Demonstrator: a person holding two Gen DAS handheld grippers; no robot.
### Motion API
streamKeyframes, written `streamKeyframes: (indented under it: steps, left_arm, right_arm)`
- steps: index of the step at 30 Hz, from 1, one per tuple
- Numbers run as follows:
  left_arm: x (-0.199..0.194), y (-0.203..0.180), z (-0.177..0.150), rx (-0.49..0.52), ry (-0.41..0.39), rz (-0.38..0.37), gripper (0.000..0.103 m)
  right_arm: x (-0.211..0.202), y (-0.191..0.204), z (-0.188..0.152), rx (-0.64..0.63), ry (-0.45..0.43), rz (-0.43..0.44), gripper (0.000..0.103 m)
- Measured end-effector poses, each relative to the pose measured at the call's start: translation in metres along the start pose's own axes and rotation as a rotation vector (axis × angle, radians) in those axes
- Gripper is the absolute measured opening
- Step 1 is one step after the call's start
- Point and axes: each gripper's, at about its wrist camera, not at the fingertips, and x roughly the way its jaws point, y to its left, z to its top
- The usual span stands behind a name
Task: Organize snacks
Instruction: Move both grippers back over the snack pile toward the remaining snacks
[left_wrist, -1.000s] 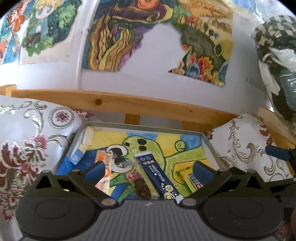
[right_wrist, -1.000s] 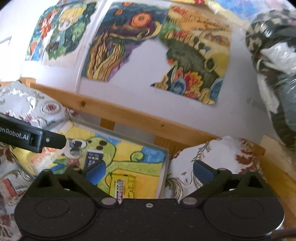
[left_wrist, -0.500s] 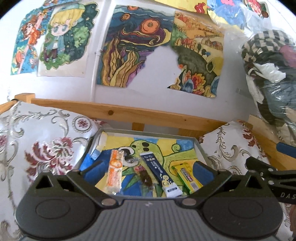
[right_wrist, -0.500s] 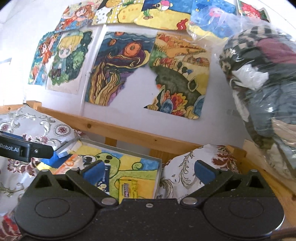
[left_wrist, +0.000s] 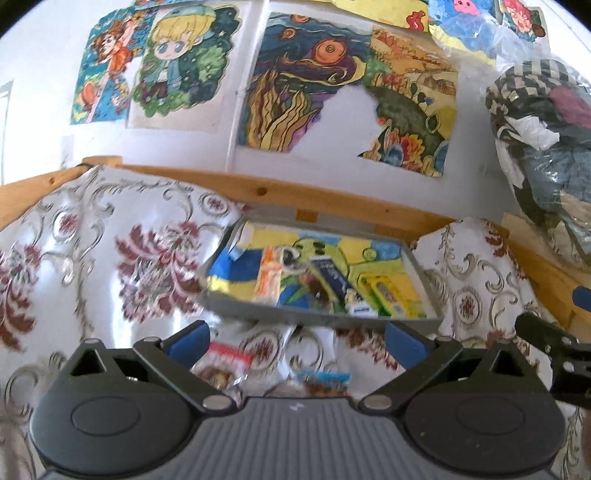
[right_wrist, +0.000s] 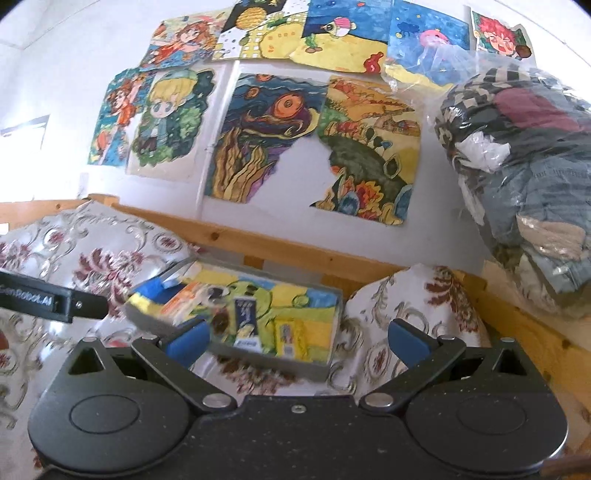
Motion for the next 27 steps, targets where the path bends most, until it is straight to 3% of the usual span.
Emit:
streamKeyframes:
  steps: [6,15,22,27]
  left_arm:
    - [-0.014,0.011,-0.027,-0.018,0.041,0.024,0.103]
    - [-0.022,0.020,-0.071,0.015,0.143,0.055,0.103]
    - [-0.022,0.022,-0.092,0.031,0.212,0.078,0.103]
    - [-0.022,0.020,-0.099,0.049,0.239,0.079,0.103]
  right_arm:
    - [-0.025,0.016,-0.026,-0.012,0.054,0.023,0.102]
    - [-0.043,0.031,-0.053,-0.004,0.212,0.081,0.102]
    - [-0.038,0.039,-0.072,0.003,0.337,0.125,0.102]
    - [-0.032,0.043,-0.079,-0.010,0.373,0.140,0.102]
